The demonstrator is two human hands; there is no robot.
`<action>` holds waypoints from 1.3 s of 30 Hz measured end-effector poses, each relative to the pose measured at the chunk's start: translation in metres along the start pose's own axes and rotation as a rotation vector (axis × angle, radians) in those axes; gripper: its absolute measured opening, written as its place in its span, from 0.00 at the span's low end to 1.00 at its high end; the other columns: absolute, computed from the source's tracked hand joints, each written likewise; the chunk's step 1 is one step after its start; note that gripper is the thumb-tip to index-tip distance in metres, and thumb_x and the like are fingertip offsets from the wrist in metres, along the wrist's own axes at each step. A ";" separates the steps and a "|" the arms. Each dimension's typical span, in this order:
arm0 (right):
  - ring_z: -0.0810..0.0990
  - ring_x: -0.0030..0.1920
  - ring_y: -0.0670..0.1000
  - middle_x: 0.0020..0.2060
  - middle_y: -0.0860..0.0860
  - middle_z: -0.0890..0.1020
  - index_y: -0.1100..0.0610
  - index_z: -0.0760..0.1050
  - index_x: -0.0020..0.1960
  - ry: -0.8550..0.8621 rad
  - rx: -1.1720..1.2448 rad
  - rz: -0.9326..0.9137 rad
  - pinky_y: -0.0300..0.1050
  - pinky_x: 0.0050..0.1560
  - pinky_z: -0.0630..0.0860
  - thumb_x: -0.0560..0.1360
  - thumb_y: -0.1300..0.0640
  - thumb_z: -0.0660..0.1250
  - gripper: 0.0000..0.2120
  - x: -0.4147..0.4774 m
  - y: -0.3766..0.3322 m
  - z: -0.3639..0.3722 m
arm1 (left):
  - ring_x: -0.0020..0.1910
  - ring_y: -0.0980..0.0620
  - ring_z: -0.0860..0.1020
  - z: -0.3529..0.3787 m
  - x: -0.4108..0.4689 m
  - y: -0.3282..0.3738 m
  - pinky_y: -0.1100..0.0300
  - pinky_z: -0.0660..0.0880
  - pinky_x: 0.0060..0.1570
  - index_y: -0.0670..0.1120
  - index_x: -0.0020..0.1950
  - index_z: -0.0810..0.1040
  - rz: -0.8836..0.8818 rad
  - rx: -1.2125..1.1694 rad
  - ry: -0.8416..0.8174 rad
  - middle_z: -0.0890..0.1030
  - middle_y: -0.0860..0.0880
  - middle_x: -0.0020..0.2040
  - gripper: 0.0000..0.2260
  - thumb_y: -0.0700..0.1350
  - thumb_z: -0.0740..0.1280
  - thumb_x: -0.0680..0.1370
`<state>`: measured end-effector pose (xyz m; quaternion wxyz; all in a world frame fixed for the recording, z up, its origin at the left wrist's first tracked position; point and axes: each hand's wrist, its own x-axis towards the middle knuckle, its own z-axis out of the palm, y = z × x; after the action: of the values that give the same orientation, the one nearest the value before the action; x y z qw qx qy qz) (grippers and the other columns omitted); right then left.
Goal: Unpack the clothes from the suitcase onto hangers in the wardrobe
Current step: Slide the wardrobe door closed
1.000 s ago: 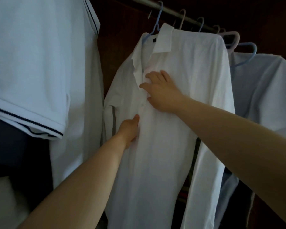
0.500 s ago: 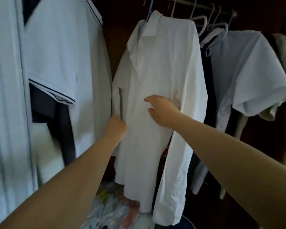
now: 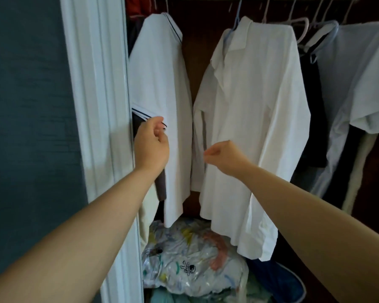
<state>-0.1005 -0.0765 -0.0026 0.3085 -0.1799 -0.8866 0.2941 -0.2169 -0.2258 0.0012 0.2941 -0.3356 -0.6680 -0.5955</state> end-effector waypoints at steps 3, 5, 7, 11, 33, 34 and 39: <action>0.80 0.47 0.47 0.48 0.52 0.83 0.60 0.83 0.53 -0.049 0.102 0.005 0.38 0.50 0.76 0.73 0.57 0.72 0.10 -0.004 -0.030 0.028 | 0.55 0.51 0.75 -0.034 0.015 -0.003 0.65 0.70 0.56 0.39 0.67 0.71 0.059 -0.018 0.076 0.73 0.42 0.60 0.19 0.32 0.57 0.77; 0.81 0.44 0.46 0.46 0.53 0.85 0.60 0.83 0.51 -0.076 0.189 0.013 0.41 0.52 0.79 0.71 0.57 0.74 0.10 -0.006 -0.048 0.050 | 0.60 0.49 0.74 -0.051 0.021 -0.004 0.61 0.70 0.62 0.40 0.70 0.68 0.106 -0.008 0.056 0.72 0.41 0.64 0.20 0.32 0.56 0.78; 0.81 0.42 0.46 0.43 0.52 0.84 0.60 0.84 0.50 -0.096 0.238 0.013 0.38 0.47 0.78 0.70 0.57 0.75 0.11 -0.005 -0.063 0.071 | 0.66 0.49 0.71 -0.065 0.029 -0.005 0.56 0.67 0.68 0.41 0.72 0.66 0.136 0.026 0.037 0.71 0.42 0.68 0.21 0.33 0.56 0.79; 0.81 0.44 0.46 0.47 0.51 0.84 0.59 0.81 0.56 -0.125 0.314 0.061 0.30 0.42 0.75 0.69 0.53 0.76 0.18 -0.003 -0.088 0.108 | 0.76 0.49 0.59 -0.084 0.043 -0.006 0.61 0.54 0.74 0.44 0.76 0.60 0.157 0.100 -0.093 0.60 0.45 0.77 0.23 0.34 0.53 0.81; 0.83 0.51 0.53 0.53 0.58 0.83 0.61 0.78 0.59 -0.208 0.449 0.092 0.39 0.51 0.80 0.74 0.57 0.72 0.15 0.004 -0.067 0.120 | 0.75 0.54 0.60 -0.073 0.043 0.007 0.73 0.52 0.65 0.45 0.76 0.62 0.183 0.039 -0.209 0.63 0.50 0.76 0.22 0.34 0.53 0.82; 0.83 0.50 0.52 0.53 0.57 0.83 0.61 0.78 0.59 -0.202 0.446 0.089 0.36 0.49 0.80 0.74 0.57 0.72 0.16 0.002 -0.064 0.116 | 0.75 0.54 0.60 -0.069 0.041 0.009 0.73 0.52 0.65 0.45 0.76 0.62 0.189 0.035 -0.210 0.63 0.50 0.76 0.22 0.34 0.53 0.82; 0.82 0.48 0.49 0.52 0.59 0.83 0.60 0.80 0.57 -0.173 0.431 0.070 0.36 0.50 0.80 0.73 0.56 0.72 0.14 -0.002 -0.040 0.094 | 0.74 0.54 0.61 -0.048 0.040 0.022 0.67 0.56 0.71 0.46 0.76 0.63 0.239 -0.025 -0.197 0.64 0.50 0.76 0.20 0.37 0.52 0.83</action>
<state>-0.1655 -0.1465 -0.0378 0.2520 -0.1147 -0.8196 0.5016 -0.2237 -0.2680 0.0516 0.2917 -0.4731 -0.6415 -0.5287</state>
